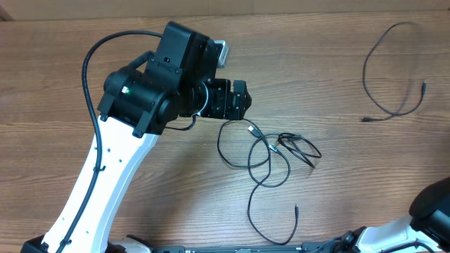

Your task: Untangle cables

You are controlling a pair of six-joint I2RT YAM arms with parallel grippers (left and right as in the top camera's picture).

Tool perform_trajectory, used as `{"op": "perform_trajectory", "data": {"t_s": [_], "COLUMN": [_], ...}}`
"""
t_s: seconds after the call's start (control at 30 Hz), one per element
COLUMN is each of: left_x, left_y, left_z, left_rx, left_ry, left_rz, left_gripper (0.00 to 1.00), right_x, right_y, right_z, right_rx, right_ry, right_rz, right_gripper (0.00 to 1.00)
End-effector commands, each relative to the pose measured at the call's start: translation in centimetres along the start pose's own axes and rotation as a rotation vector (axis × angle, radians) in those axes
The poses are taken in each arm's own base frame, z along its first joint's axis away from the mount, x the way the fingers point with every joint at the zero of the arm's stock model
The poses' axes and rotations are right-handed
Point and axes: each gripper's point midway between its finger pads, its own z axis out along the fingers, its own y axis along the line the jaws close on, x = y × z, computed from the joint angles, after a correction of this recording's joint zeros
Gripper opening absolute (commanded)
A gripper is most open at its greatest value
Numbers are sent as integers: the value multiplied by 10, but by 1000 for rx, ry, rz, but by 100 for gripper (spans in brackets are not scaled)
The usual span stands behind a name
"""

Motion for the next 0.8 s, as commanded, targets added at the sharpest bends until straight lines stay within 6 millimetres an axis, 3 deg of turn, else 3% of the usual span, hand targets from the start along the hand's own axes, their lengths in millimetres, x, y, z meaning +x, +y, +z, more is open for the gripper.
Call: {"op": "perform_trajectory", "data": {"t_s": [0.0,0.13,0.4,0.6,0.67,0.77], "left_x": [1,4,7,7,8,8], "left_y": [3,4,6,8,8,7], "left_z": [1,1,1,1,1,1], "left_rx": [-10,-15,-22,-31,-31,-28], "left_ry": [9,21,32,32,32,35], "left_rz": [-3,-7,-11,-13,-13,-13], "left_gripper": [92,92,93,94,100,100], "right_x": [-15,3,71,114,134,165], "right_y": [-4,17,76,91,96,106], "right_z": [-14,-13,-33,-45,-50,-60], "right_rx": [34,-79,-392,-425,-435,-446], "right_ry": [-54,28,340,489,546,634], "right_rz": [-58,-62,-37,-77,-131,-211], "right_gripper": [100,100,100,100,100,100]}}
